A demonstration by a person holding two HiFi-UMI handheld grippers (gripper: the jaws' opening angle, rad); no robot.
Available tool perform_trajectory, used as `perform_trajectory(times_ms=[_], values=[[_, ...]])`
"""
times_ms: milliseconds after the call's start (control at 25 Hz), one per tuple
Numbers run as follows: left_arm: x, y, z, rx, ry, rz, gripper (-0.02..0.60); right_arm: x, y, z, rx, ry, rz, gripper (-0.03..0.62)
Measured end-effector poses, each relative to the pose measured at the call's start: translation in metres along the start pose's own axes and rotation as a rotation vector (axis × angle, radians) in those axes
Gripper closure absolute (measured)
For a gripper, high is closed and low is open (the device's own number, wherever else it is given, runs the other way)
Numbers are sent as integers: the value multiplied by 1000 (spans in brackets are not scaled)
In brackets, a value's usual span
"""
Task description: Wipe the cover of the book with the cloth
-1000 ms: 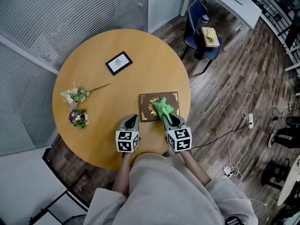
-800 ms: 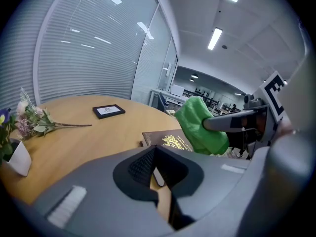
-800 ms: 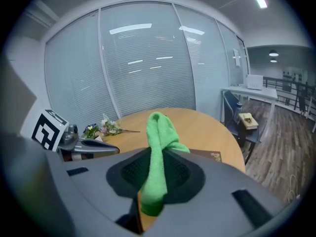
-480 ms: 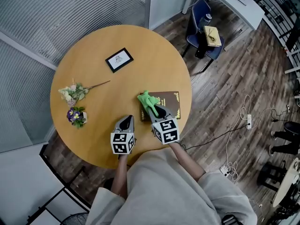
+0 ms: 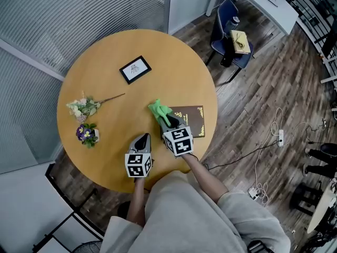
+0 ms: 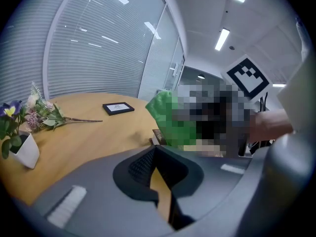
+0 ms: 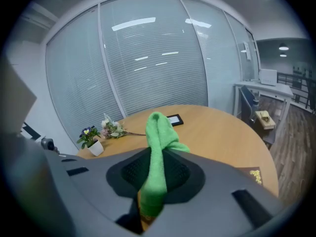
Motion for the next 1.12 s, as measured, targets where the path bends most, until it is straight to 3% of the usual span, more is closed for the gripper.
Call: perform_trajectory(times_ms=[320,520,760,1120], values=[[0,-3,-9,-4,18,-13,575,34,-27,18,83,-25,-88,523],[1,-5,-10,-7,18,-17,575,44,-44,35,196,-56,-117,522],[4,-4,-3,1,11,-19,575,42,-44,38,193,-46,-108,522],[11,-3,11,23,-12,-25,575,17,-49,74,226,-104,-91,522]])
Point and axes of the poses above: the fingertips, and each gripper's own axes: x forward along the fingers, z to its right, y out of its top, the point moved 2 cm from there along -x, backward along the fingers, and after that the axes turned 10 degrees about y, right-handed, at the moved point
